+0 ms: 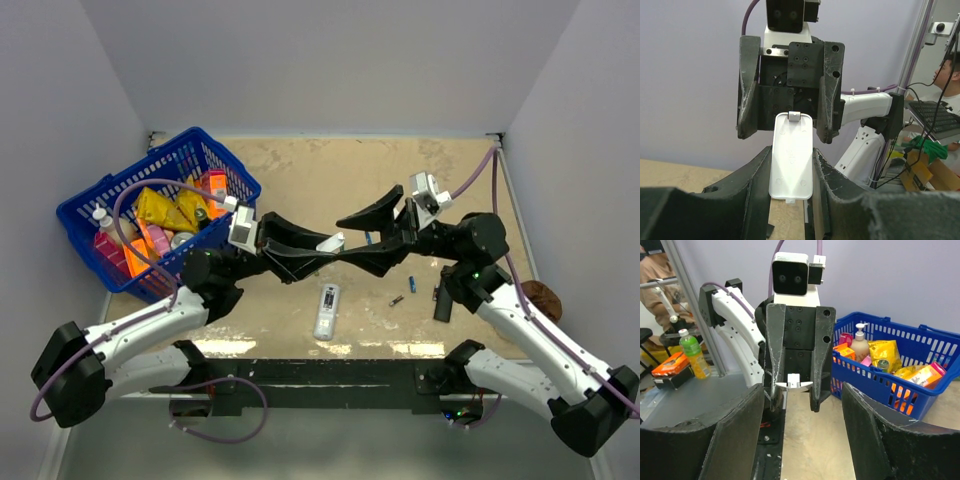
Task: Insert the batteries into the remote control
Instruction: Adjust the battery cover.
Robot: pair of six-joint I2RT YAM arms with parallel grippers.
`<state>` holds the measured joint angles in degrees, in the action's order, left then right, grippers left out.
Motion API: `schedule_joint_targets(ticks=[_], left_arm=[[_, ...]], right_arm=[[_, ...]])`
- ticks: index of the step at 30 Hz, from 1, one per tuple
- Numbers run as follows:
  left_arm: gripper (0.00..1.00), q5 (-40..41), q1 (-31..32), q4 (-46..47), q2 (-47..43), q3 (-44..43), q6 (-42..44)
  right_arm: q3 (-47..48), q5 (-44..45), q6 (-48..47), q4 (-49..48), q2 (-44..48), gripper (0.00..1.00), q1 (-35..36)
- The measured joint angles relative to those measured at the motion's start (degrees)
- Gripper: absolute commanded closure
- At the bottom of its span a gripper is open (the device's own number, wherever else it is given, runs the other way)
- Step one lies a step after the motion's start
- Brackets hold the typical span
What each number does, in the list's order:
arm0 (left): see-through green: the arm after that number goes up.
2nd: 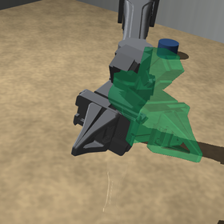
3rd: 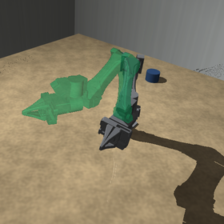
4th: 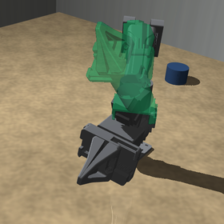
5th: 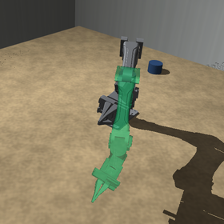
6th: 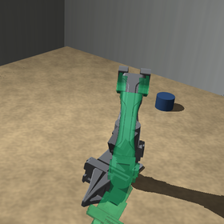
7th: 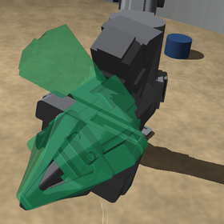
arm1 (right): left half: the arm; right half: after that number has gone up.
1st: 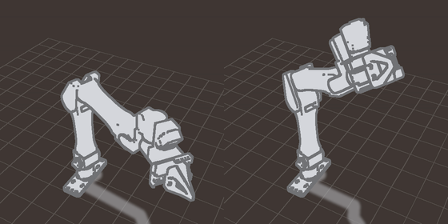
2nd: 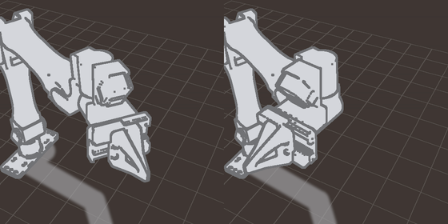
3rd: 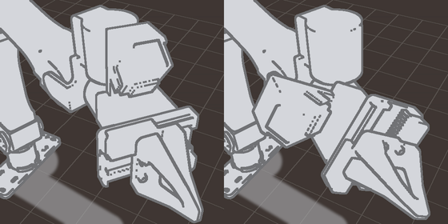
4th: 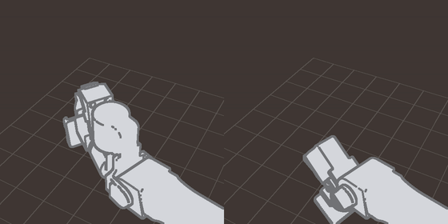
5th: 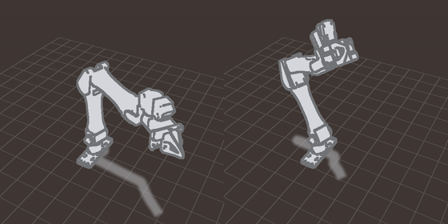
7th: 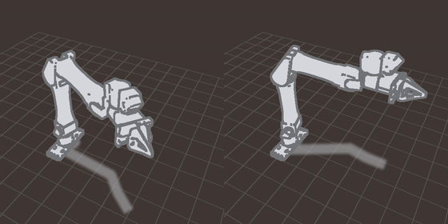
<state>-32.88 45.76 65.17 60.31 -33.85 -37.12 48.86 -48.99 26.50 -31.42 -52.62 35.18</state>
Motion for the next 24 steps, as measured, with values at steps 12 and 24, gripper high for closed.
schedule_joint_targets(ticks=[12,24], left_arm=[[0.94,-0.17,0.0,2.64,1.53,0.0,-1.25],[0.94,-0.17,0.0,3.39,2.25,0.0,-1.27]], right_arm=[[-1.66,0.02,6.29,-7.08,-0.63,0.36,0.0],[-2.47,-0.02,8.98,-10.45,-2.34,0.41,0.0]])
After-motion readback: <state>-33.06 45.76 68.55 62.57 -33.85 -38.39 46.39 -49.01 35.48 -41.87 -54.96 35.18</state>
